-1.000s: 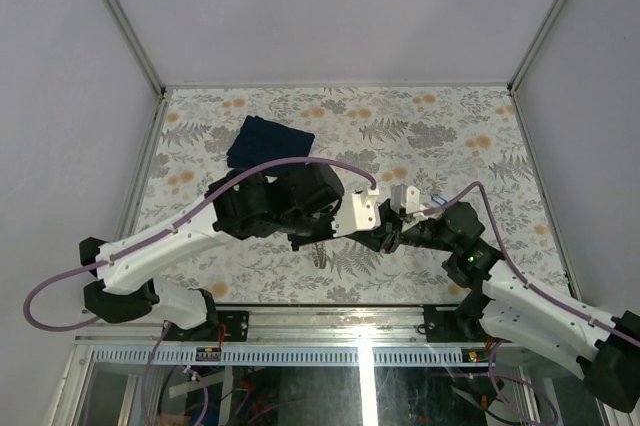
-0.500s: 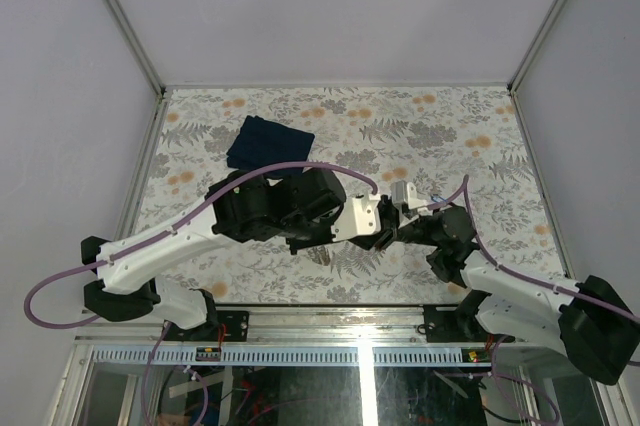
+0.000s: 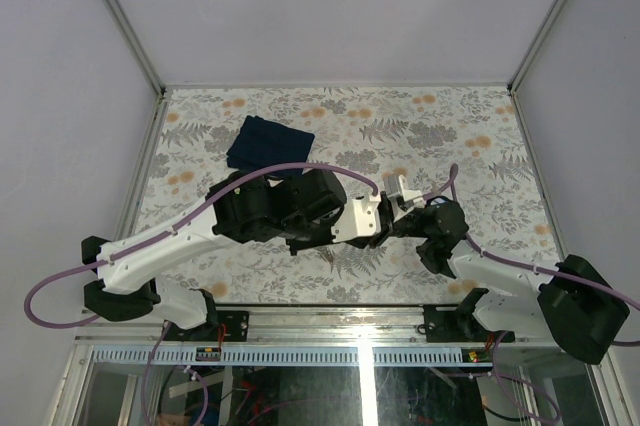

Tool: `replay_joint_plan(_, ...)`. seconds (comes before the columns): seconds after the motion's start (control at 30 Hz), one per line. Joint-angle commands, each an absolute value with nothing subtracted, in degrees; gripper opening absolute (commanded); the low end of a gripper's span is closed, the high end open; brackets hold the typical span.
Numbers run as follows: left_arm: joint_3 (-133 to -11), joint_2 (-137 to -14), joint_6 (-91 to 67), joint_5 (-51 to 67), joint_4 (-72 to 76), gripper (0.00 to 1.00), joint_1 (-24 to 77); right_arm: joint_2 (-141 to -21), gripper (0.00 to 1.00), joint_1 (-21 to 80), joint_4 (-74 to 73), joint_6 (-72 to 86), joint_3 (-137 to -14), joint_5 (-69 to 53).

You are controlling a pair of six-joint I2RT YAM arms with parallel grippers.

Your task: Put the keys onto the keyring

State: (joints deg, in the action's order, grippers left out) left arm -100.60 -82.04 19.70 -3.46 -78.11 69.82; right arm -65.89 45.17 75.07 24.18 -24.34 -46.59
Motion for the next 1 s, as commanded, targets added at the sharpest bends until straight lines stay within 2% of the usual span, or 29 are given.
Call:
replay_joint_plan(0.0,-102.15,-82.28,19.28,-4.31,-78.58,0.0,70.39,-67.03,0.3,46.17,80.68,25.39,-27.24,-48.76)
replay_joint_plan(0.3,-102.37,-82.49,19.36,-4.44,-78.6,0.0,70.56,-67.94,0.29,46.97,79.96,25.31,-27.63,-49.05)
replay_joint_plan(0.6,-102.31,-82.48,19.37,-4.62,-78.49,0.0,70.72,-68.94,0.21,47.49,79.72,25.53,-28.61,-48.96)
replay_joint_plan(0.97,-102.31,-82.17,19.52,-5.0,-78.4,0.0,70.82,-69.04,0.24,47.59,78.81,24.73,-28.13,-49.13)
